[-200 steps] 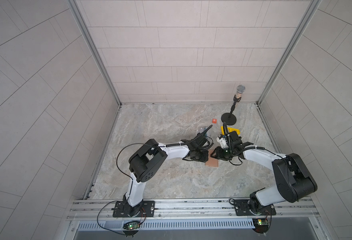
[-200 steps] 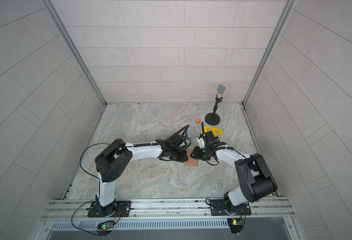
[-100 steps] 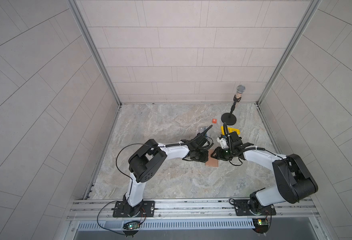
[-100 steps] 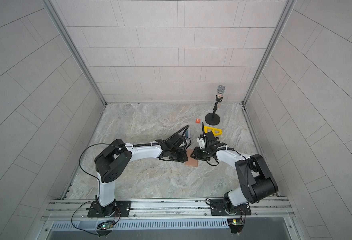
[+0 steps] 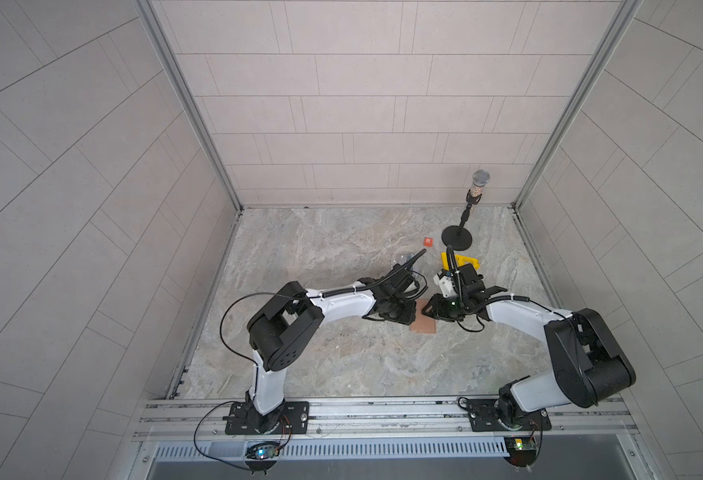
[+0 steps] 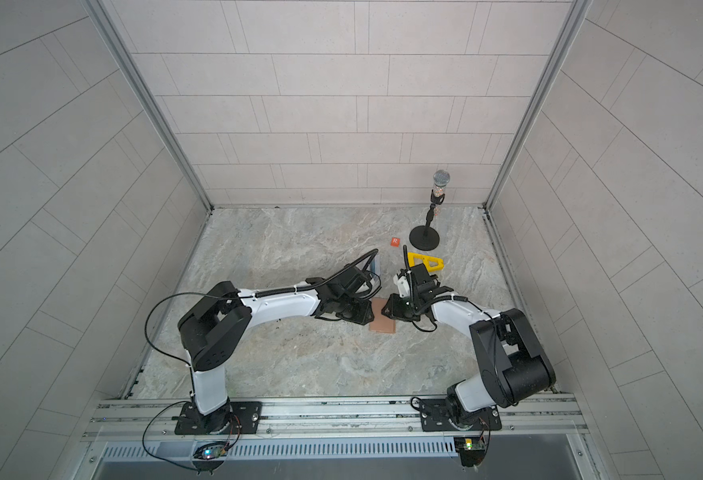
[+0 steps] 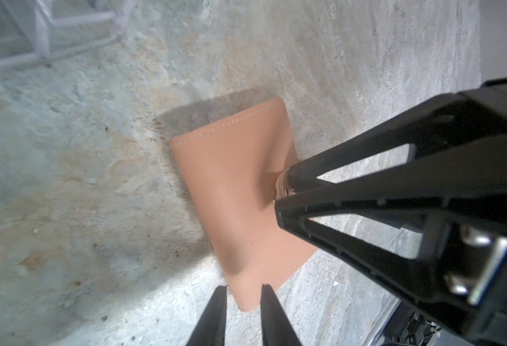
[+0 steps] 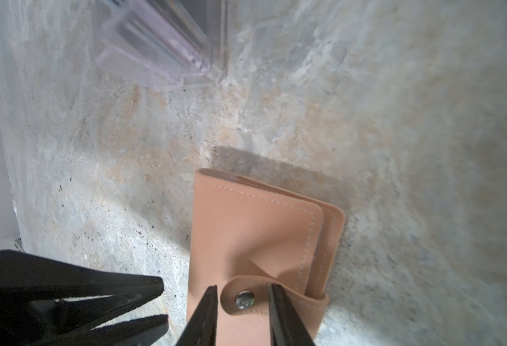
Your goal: Put the credit cards into the card holder
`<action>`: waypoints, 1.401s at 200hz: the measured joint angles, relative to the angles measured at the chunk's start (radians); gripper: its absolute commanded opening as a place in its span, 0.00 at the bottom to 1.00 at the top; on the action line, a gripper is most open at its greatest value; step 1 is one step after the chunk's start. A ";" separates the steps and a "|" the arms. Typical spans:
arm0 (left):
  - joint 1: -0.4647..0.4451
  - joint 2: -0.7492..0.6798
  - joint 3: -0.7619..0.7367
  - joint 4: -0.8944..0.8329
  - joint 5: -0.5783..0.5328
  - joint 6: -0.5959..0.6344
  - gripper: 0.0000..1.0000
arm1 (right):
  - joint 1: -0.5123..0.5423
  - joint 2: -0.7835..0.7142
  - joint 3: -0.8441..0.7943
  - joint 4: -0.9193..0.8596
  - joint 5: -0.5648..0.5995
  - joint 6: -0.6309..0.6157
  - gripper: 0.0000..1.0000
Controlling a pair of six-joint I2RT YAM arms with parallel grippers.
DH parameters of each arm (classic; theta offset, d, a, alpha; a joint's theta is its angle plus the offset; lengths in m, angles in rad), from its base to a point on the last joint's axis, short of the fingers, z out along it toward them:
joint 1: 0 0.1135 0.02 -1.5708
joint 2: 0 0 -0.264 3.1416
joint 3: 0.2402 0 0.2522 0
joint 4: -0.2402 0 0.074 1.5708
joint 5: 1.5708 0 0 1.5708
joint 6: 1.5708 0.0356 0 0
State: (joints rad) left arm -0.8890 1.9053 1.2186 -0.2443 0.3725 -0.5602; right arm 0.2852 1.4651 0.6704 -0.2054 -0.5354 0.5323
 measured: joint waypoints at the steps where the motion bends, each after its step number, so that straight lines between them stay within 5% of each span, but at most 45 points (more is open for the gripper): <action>1: 0.000 0.000 0.000 0.000 0.000 0.000 0.27 | 0.000 0.000 -0.001 0.001 -0.001 -0.003 0.21; 42: 0.000 0.000 0.000 -0.001 0.000 0.011 0.27 | 0.000 0.000 -0.008 0.017 0.002 0.000 0.16; 81: 0.000 0.000 0.000 -0.001 0.001 0.012 0.27 | 0.001 0.001 -0.008 0.024 -0.009 0.002 0.34; 106: 0.000 0.000 0.000 0.000 0.005 0.011 0.27 | 0.002 0.000 -0.008 0.031 -0.026 0.005 0.37; 208: -0.002 0.027 0.000 0.108 0.081 -0.017 0.05 | 0.002 -0.001 -0.015 0.046 -0.032 0.023 0.34; 280: -0.002 0.098 0.000 0.168 0.095 -0.047 0.04 | 0.002 -0.001 -0.015 0.046 -0.032 0.026 0.34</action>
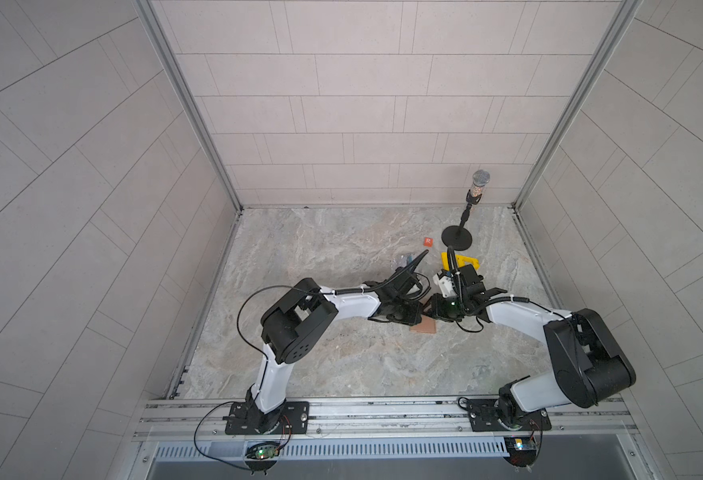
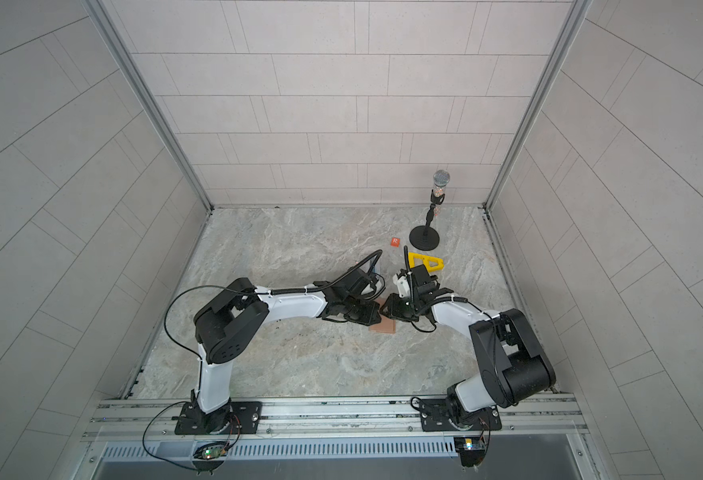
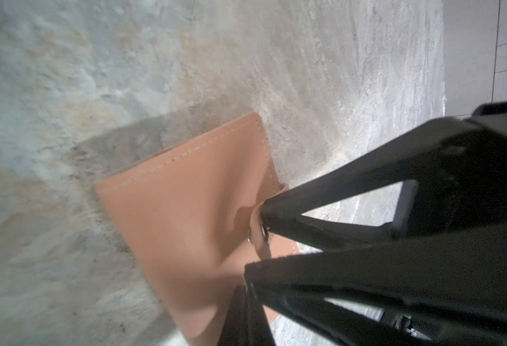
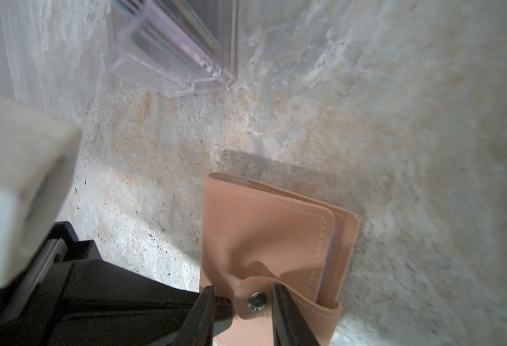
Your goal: Put the credit cards into the card holder
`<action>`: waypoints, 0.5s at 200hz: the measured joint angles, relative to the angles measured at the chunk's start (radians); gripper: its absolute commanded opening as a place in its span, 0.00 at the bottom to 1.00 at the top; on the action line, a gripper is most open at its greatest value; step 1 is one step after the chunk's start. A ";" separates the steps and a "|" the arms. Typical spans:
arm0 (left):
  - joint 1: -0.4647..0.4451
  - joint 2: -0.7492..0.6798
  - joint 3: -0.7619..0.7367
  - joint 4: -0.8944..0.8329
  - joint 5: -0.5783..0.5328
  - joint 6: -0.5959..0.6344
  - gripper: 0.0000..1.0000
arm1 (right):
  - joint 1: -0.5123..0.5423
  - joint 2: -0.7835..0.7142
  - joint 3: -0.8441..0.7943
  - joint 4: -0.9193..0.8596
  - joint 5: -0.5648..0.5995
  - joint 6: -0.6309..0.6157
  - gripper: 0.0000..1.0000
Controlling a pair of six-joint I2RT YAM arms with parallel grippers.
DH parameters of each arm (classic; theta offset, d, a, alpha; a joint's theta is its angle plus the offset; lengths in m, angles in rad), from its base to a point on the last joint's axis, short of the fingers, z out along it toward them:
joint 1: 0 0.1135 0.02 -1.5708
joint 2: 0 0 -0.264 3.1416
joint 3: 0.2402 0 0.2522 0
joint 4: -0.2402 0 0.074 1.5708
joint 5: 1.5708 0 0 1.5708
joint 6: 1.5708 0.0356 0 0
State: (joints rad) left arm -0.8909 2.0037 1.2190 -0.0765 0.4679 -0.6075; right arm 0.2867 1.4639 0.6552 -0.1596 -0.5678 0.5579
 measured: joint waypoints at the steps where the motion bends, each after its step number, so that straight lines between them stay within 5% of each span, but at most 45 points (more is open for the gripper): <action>1: 0.000 0.000 0.000 0.000 0.000 -0.001 0.04 | 0.000 0.000 0.000 0.000 0.000 0.000 0.34; 100: 0.000 0.002 -0.031 0.055 -0.006 -0.024 0.03 | 0.000 -0.064 0.003 -0.083 0.026 0.005 0.43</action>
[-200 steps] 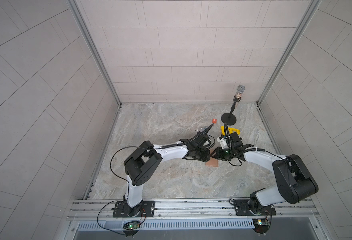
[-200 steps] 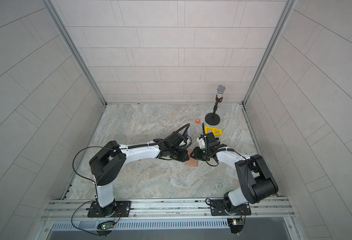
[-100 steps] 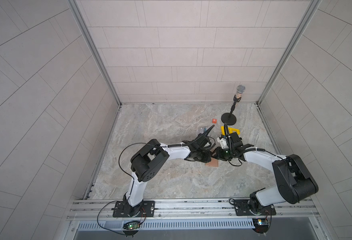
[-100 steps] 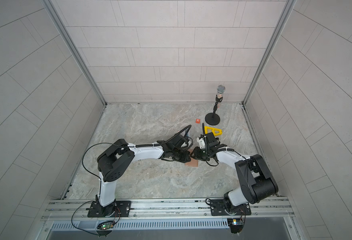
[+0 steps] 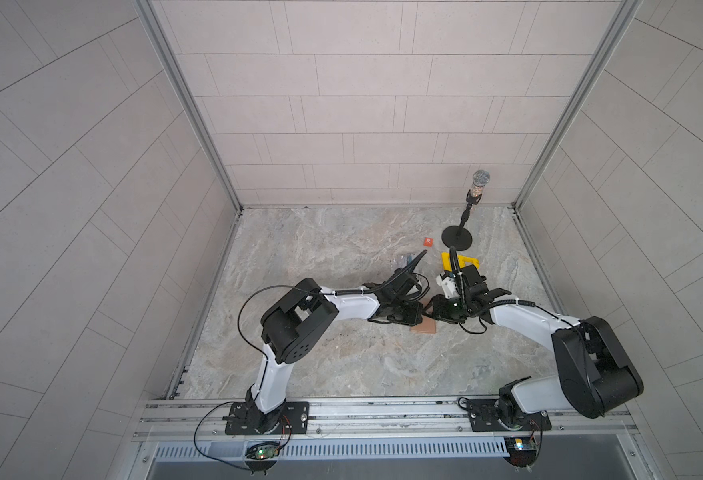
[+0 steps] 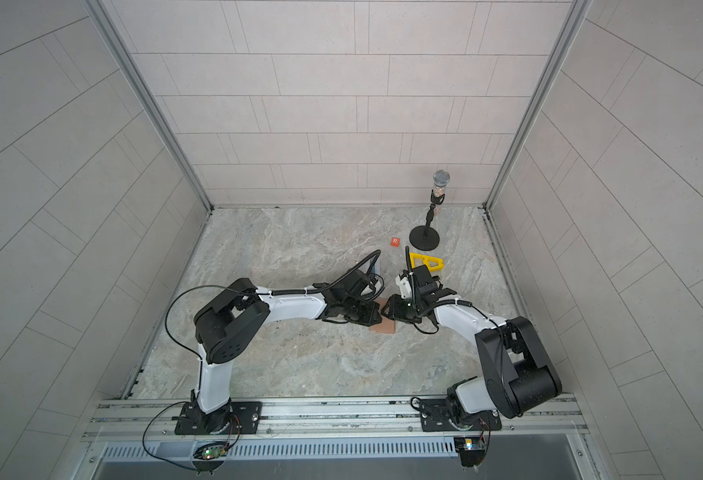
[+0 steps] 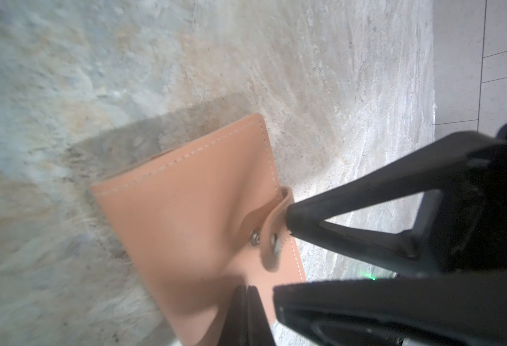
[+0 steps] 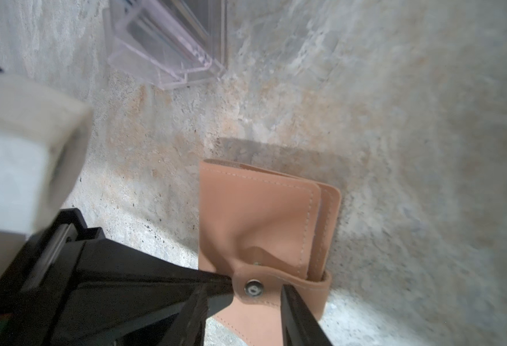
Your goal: Put the credit cards into the card holder
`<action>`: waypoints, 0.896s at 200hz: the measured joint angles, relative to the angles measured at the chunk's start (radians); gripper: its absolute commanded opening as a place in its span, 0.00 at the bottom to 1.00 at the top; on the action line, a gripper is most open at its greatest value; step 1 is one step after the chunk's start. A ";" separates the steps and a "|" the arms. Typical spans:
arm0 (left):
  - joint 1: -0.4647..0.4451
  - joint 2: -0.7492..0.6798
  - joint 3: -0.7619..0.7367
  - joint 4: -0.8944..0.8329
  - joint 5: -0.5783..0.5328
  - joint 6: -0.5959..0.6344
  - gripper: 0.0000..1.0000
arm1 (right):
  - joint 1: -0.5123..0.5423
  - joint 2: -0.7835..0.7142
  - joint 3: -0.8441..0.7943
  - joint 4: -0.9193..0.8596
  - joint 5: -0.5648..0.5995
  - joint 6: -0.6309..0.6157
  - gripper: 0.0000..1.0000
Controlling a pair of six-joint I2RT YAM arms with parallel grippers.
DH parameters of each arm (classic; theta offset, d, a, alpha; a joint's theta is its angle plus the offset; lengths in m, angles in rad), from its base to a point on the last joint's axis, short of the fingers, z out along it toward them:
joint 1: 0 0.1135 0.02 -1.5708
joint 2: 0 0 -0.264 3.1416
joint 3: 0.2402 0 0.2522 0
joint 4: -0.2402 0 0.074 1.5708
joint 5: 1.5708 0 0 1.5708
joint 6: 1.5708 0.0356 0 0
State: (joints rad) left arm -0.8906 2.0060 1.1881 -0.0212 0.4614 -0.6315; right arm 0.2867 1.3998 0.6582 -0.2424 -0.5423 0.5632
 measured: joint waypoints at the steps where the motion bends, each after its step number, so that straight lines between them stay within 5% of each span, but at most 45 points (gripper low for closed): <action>1: 0.000 0.000 0.000 0.000 0.000 0.000 0.03 | 0.000 -0.001 0.000 -0.001 0.001 0.000 0.43; 179: 0.000 -0.001 -0.005 0.009 0.001 0.000 0.03 | -0.050 -0.116 0.016 -0.097 0.079 -0.006 0.38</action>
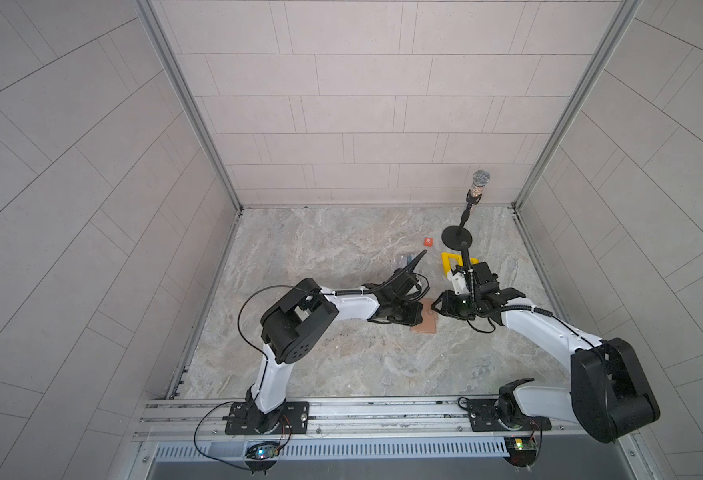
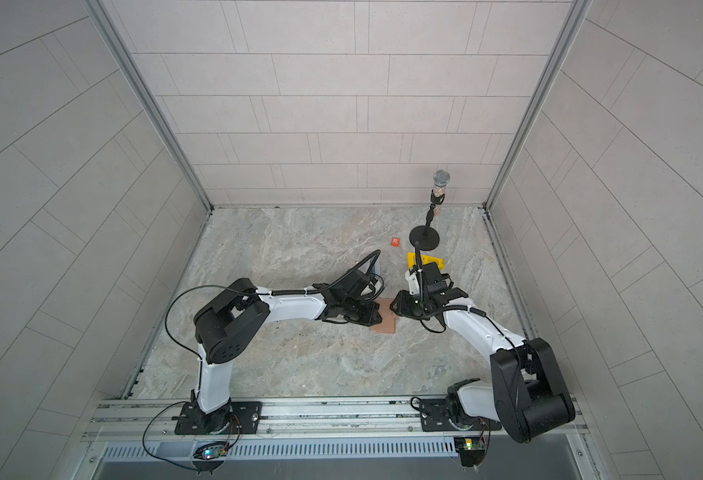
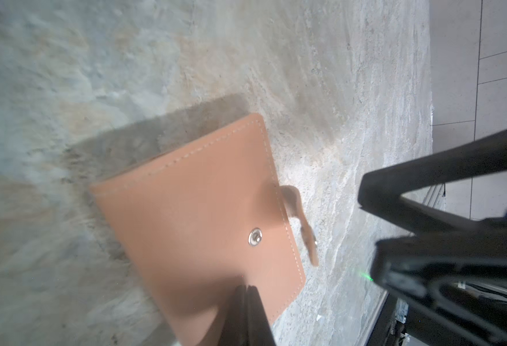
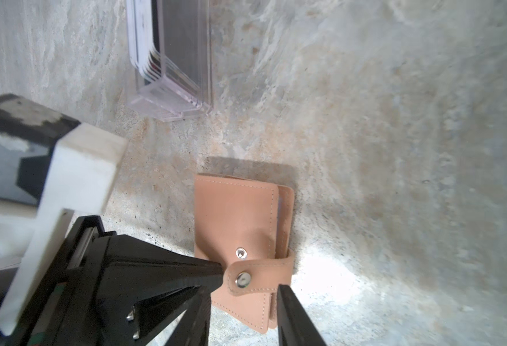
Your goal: Put the credit cards into the card holder
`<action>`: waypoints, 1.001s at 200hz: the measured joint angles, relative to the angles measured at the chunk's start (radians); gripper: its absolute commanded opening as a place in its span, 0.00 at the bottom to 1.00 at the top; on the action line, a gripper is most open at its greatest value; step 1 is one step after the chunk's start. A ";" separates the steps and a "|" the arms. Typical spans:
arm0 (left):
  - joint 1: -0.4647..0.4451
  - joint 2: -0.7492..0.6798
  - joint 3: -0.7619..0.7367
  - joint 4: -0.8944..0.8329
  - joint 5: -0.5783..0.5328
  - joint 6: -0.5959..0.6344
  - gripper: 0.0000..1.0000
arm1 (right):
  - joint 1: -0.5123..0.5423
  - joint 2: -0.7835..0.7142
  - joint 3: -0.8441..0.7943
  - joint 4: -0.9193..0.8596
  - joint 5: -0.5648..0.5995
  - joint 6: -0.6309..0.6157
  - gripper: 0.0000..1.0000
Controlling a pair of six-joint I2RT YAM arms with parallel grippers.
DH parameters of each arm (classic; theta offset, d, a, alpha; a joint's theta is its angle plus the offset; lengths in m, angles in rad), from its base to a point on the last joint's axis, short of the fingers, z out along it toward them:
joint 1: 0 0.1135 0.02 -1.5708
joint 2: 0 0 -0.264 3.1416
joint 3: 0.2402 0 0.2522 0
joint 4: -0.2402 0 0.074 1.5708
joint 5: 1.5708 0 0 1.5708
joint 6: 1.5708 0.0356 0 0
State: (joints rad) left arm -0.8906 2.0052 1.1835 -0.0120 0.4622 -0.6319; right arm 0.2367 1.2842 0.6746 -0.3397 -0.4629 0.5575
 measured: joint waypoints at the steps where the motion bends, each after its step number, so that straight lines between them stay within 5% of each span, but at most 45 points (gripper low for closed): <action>1: 0.000 0.000 0.000 0.000 0.000 0.000 0.03 | 0.000 0.000 0.000 -0.001 0.000 0.000 0.38; 200: 0.000 0.000 0.000 0.000 0.000 0.000 0.02 | -0.041 0.191 -0.009 0.057 -0.080 -0.041 0.33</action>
State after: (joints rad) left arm -0.8906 2.0048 1.1835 -0.0120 0.4625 -0.6319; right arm 0.1959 1.4750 0.6655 -0.2829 -0.5430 0.5163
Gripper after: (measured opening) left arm 0.055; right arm 0.335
